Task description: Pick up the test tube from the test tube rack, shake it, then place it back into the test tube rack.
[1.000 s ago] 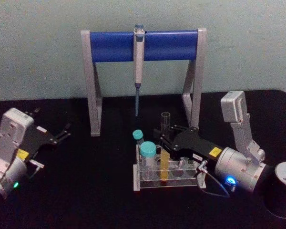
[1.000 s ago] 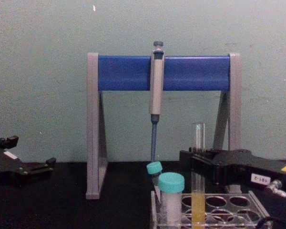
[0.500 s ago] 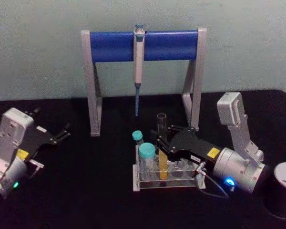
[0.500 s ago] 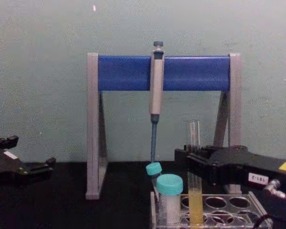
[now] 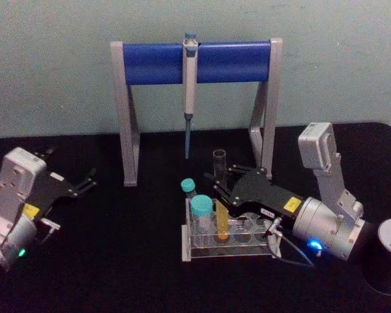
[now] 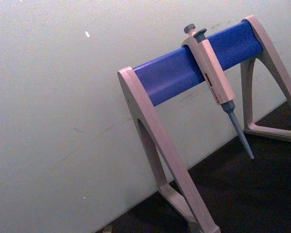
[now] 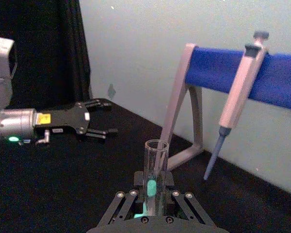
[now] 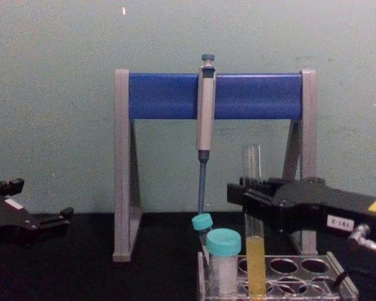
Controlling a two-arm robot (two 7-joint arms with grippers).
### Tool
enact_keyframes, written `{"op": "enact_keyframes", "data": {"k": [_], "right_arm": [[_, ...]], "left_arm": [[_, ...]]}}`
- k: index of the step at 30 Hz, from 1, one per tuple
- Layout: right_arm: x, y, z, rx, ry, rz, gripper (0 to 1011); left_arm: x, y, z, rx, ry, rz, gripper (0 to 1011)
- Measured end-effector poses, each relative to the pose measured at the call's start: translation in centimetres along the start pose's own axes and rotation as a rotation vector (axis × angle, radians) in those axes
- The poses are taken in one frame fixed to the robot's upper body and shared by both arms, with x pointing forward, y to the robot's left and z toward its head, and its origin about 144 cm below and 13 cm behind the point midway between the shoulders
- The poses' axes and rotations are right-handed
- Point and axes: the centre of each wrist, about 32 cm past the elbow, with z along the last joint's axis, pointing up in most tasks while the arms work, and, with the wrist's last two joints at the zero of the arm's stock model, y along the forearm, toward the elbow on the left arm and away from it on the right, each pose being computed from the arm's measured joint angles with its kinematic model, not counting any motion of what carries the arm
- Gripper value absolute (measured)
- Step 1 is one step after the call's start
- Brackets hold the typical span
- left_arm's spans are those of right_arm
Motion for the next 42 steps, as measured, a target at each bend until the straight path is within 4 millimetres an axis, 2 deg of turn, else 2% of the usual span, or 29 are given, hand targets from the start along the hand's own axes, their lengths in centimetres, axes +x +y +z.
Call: {"op": "enact_keyframes", "data": {"k": [12,18,25,33,42], "right_arm": [[-0.3,-0.3,2.8,0.065,-0.057,0.012,235],[0.1,-0.3,4.2,0.091,-0.092,0.006,235],[1.6,0.2,5.7,0.123,-0.126,-0.021,235],[3.4,1.3,6.1,0.133,-0.131,-0.076,235],[4.1,1.7,5.7,0.135,-0.096,-0.12,235]], "left_arm": [[0.0,0.0,0.0,0.0,0.0,0.0,1001],[0.0,0.0,0.0,0.0,0.0,0.0,1001],[0.0,0.0,0.0,0.0,0.0,0.0,1001],[0.0,0.0,0.0,0.0,0.0,0.0,1001],[0.0,0.0,0.0,0.0,0.0,0.0,1001]]}}
